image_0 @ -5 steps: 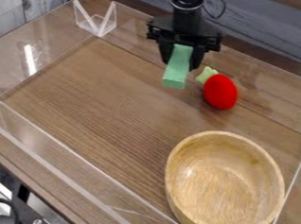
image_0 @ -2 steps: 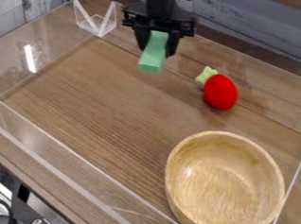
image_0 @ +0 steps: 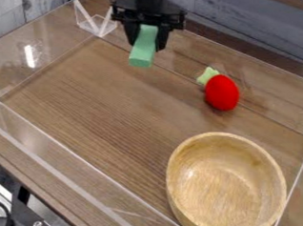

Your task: Remove the green block from the brown bowl and put it on the table

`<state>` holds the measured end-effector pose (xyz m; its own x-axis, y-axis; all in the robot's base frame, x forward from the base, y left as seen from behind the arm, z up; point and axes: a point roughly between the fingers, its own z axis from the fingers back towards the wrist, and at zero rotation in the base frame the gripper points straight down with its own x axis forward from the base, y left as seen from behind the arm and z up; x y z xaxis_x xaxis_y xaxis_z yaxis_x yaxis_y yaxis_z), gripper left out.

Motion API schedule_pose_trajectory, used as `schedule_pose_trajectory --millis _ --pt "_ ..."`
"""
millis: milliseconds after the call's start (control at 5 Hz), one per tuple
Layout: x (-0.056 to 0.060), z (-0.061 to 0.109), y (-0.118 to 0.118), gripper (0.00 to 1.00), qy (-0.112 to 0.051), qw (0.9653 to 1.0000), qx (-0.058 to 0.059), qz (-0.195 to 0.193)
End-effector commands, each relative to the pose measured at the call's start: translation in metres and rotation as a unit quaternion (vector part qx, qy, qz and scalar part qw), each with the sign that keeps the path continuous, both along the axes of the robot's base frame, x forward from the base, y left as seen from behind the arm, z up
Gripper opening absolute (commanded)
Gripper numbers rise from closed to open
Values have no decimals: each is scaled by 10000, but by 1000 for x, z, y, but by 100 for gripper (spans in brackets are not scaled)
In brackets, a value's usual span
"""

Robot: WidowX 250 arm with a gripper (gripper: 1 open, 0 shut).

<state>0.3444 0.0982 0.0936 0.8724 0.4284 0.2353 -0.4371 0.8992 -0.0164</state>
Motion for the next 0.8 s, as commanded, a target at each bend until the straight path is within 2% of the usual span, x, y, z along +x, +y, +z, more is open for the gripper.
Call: schedule_pose_trajectory --millis 0,200,600 --pt "12 32 -6 0 -498 9986 185 35" --pt "19 28 -18 0 -471 9987 210 51" --pt "-1 20 -5 0 -397 9988 275 50"
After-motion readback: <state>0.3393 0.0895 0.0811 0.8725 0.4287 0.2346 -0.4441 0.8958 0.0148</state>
